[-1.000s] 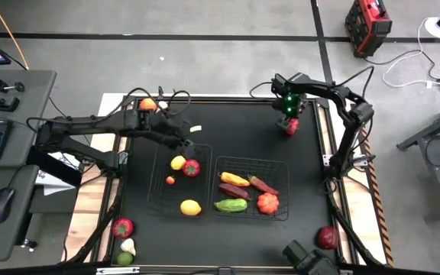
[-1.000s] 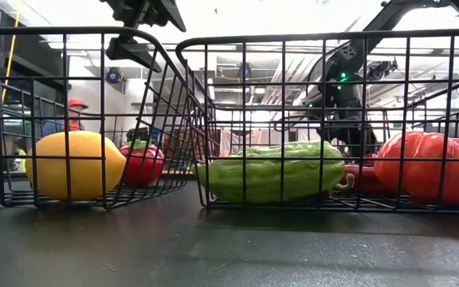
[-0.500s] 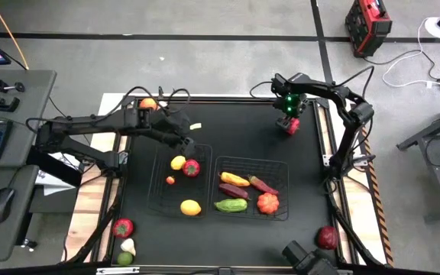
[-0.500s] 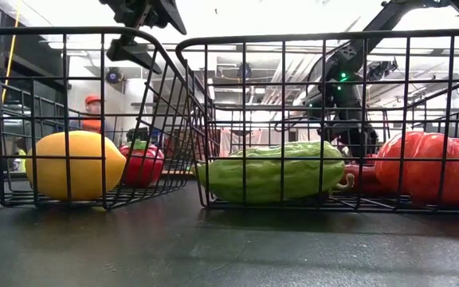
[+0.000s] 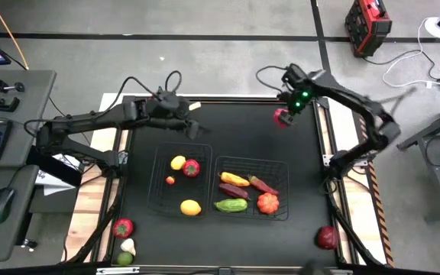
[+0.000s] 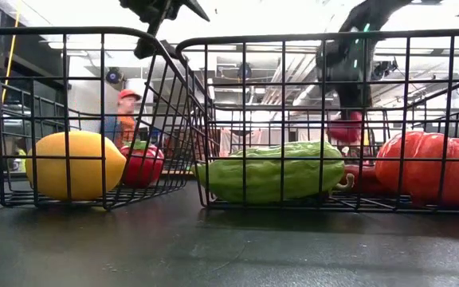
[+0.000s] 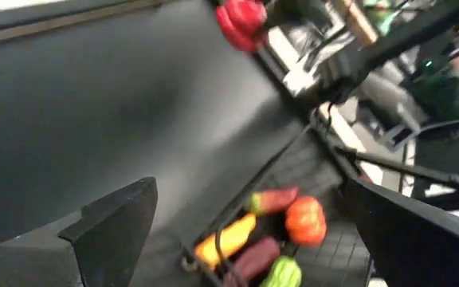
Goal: Sort produce into baskets
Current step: Put the red bell pepper into the right wire basket
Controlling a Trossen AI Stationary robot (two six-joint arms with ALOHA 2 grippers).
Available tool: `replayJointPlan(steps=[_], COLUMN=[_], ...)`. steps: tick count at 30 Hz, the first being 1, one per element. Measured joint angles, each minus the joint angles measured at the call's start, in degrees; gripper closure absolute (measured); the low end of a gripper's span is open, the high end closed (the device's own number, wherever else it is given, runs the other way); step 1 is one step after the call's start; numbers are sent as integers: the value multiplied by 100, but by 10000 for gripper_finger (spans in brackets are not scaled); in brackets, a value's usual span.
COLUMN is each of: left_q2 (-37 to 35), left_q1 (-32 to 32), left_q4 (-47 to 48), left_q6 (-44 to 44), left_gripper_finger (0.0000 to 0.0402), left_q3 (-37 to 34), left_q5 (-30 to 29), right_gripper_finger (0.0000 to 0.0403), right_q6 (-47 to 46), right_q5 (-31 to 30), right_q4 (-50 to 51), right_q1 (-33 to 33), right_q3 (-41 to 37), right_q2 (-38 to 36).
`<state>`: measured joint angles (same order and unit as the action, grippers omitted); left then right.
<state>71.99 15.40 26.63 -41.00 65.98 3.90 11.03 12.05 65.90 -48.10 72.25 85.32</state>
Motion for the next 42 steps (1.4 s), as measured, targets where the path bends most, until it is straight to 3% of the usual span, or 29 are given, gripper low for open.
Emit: replayJointPlan(steps=[4,8,14,19,23,28,31,35,42], left_q2=[0,0,0,-45,-295,-766,-1055,-1321,-1442], left_q1=[123,224,234,234,110,-242,-526,-935,-1438], left_q4=[-252,-254,-269,-273,-157,169,348,408,391], left_q6=[186,217,219,513,816,1120,1079,1064,754], left_gripper_finger=[6,6,6,6,6,6,6,6,6], left_q3=[0,0,0,0,0,0,0,0,0], left_q5=[-5,0,192,1016,1585,1637,1378,860,-68], right_gripper_finger=[162,159,141,122,117,115,115,114,100], right_q6=[-379,-923,-2575,-4403,-5862,-6468,-6463,-6600,-6547], right_q5=[999,1217,776,-167,-1061,-1919,-1869,-1366,-1017], right_q4=[0,-55,-465,-1039,-1615,-2147,-2173,-2030,-1663], right_q1=[746,2081,4156,5275,5814,6231,6360,6489,6656], right_q3=[1,2,2,2,2,2,4,4,4], right_q2=[-855,-1365,-1440,-1402,-1403,-1379,-1304,-1070,-244])
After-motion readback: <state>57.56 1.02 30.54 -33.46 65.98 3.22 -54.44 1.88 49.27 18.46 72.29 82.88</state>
